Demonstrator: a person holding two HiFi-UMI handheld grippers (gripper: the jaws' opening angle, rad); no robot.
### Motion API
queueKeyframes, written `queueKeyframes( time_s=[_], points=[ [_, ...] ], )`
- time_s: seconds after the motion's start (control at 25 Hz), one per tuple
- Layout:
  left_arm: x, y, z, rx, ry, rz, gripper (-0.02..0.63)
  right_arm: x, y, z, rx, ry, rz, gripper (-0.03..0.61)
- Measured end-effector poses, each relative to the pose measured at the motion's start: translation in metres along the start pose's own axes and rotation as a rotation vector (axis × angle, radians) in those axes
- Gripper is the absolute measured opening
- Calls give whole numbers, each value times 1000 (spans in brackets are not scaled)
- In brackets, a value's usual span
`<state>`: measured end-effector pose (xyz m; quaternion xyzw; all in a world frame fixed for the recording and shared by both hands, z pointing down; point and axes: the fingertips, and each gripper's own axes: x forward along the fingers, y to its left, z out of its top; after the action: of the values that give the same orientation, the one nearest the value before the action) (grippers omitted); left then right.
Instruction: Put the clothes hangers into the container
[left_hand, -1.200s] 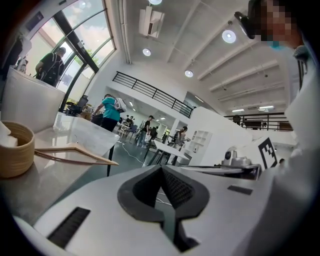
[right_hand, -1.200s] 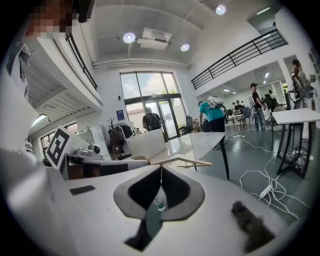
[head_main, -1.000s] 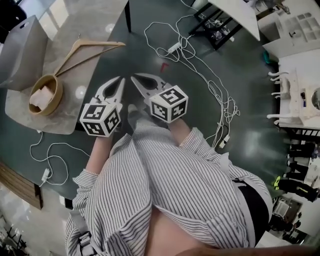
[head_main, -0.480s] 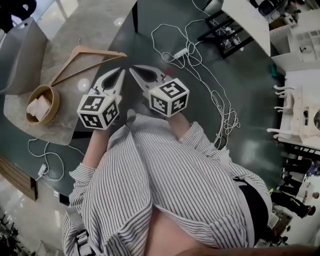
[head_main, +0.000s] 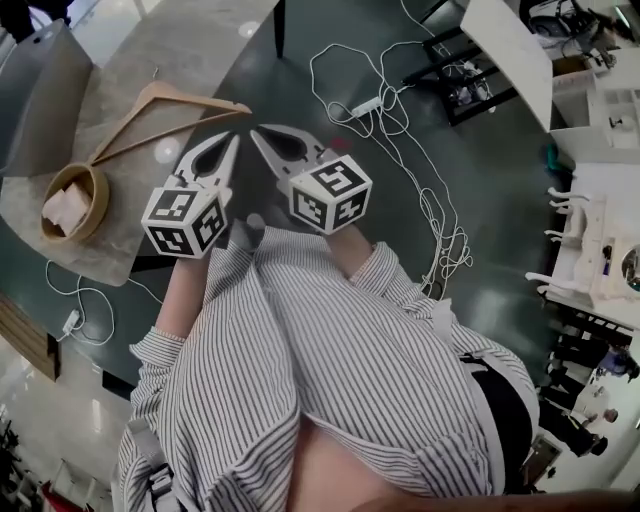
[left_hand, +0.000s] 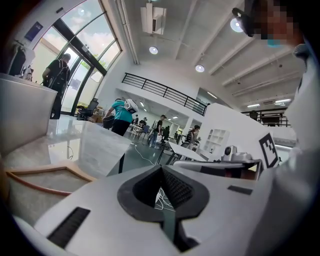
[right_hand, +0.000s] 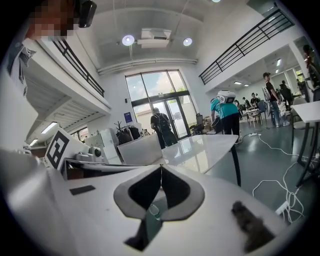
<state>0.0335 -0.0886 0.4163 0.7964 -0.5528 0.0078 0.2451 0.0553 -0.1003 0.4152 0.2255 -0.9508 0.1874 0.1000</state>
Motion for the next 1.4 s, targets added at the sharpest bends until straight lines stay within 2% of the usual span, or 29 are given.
queueKeyframes(
  time_s=[0.44, 1.0, 1.16, 1.4],
  points=[
    [14, 22, -3, -15, 35, 19, 11, 16, -17, -4, 36, 26, -15, 15],
    [46, 70, 31, -24, 83, -56, 11, 76, -33, 21, 47, 60, -49, 15],
    [54, 80, 41, -3, 88, -76, 11, 91, -40, 28, 54, 56, -62, 15],
    [68, 97, 35, 37, 144, -99, 11, 108, -49, 30, 60, 62, -80, 15]
  ],
)
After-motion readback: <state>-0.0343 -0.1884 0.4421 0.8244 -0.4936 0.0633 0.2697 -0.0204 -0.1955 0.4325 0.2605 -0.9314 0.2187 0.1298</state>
